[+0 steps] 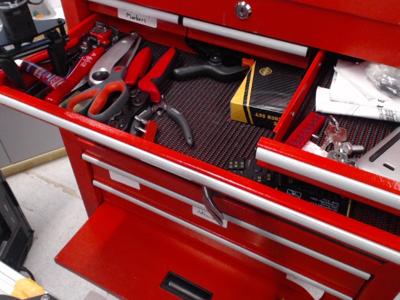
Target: Pick up glue and put into drawer
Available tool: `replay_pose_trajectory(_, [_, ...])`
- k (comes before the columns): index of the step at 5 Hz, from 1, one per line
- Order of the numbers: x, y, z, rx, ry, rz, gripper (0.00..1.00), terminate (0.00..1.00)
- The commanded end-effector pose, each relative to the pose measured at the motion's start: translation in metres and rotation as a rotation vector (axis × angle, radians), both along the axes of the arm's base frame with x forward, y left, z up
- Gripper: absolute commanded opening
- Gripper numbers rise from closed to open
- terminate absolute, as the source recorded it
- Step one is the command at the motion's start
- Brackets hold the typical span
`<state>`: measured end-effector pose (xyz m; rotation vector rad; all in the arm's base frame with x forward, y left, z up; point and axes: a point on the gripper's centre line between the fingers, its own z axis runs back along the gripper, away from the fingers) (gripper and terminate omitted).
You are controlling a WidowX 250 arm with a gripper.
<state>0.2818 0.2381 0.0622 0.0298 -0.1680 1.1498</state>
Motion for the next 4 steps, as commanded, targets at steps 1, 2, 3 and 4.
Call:
replay_pose_trajectory(1, [-0.004, -0.003, 0.015, 0.001, -0.028, 0.01, 0.0, 0.0])
replay_pose_trajectory(2, [0.006, -0.027, 0.056, 0.015, 0.048, -0.033, 0.0, 0.0])
replay_pose_trajectory(3, [0.037, -0.073, 0.098, 0.049, 0.129, -0.079, 0.0, 0.0])
replay_pose_trajectory(4, [0.054, -0.124, 0.122, 0.063, 0.101, -0.138, 0.0, 0.0])
